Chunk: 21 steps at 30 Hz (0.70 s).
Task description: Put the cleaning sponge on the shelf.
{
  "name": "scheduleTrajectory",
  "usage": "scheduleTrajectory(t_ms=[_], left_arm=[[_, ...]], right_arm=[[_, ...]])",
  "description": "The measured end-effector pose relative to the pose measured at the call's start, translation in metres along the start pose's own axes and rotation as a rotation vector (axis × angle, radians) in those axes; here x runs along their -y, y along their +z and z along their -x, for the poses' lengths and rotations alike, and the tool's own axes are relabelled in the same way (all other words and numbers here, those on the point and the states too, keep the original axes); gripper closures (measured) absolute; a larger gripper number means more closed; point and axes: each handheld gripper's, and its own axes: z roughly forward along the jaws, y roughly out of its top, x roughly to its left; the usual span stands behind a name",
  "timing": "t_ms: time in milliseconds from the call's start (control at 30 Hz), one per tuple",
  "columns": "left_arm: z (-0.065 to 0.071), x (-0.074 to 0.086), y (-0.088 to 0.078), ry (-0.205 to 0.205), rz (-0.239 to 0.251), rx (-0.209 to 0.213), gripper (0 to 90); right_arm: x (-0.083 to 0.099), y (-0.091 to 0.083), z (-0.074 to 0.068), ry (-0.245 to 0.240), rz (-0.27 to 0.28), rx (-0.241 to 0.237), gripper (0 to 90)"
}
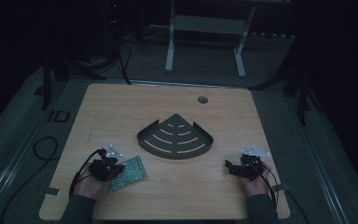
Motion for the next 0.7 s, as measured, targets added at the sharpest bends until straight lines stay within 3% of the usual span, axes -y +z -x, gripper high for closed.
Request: scheduleTrajectory(t_ms=[167, 233, 333, 433, 533, 700], left_arm=[[-0.001, 0.004, -0.004, -0.028, -0.011, -0.009, 89.9], [0.000, 0.009, -0.008, -0.066, -0.019, -0.016, 89.8], [0.001, 0.011, -0.011, -0.086, -0.013, 0.002, 88.2], [0.004, 0.009, -0.011, -0.076, 0.012, 0.030, 87.0], [0.006, 0.002, -0.008, -0.053, 0.013, 0.028, 86.9], [-0.001, -0.012, -0.007, -0.029, 0.021, 0.050, 84.5]], right_arm=[[0.000, 0.000, 0.000, 0.001, 0.000, 0.000, 16.4], [0.000, 0.000, 0.000, 0.001, 0.000, 0.000, 16.4], [0.000, 0.000, 0.000, 0.000, -0.001, 0.000, 16.4], [0.000, 0.000, 0.000, 0.000, 0.000, 0.000, 16.4], [0.000, 0.000, 0.000, 0.000, 0.000, 0.000, 16.4], [0.000, 0.000, 0.000, 0.000, 0.000, 0.000, 16.4]])
